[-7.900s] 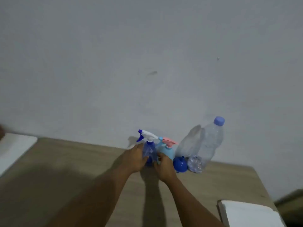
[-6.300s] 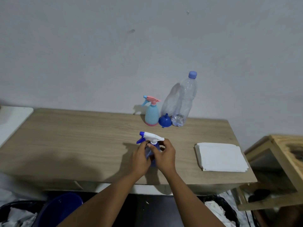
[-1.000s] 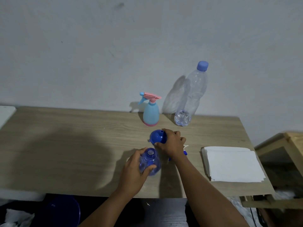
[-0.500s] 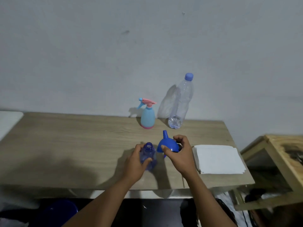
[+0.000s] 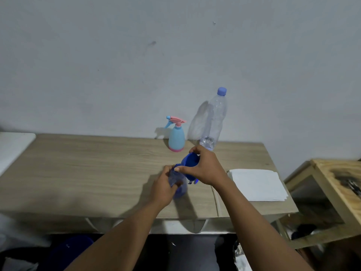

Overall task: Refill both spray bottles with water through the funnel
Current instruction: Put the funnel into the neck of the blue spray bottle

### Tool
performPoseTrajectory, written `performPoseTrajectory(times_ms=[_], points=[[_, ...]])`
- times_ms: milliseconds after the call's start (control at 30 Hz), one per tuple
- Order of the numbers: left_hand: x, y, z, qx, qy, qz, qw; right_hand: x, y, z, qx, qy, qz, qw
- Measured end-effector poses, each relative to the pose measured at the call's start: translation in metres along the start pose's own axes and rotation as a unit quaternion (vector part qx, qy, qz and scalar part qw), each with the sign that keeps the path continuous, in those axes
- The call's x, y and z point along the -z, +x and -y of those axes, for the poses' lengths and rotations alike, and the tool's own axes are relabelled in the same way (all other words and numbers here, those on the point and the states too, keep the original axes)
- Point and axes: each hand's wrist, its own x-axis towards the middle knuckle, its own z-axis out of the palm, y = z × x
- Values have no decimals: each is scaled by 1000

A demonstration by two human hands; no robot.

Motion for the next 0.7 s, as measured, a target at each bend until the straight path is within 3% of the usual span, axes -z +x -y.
performPoseTrajectory(times_ms=[367, 700], points=[[-4, 3, 6, 29, 7, -8, 1000, -15, 29, 28, 45, -185, 58, 980], [-2, 3, 8, 39, 63, -3, 997, -24, 26, 27, 37, -149, 32, 988]])
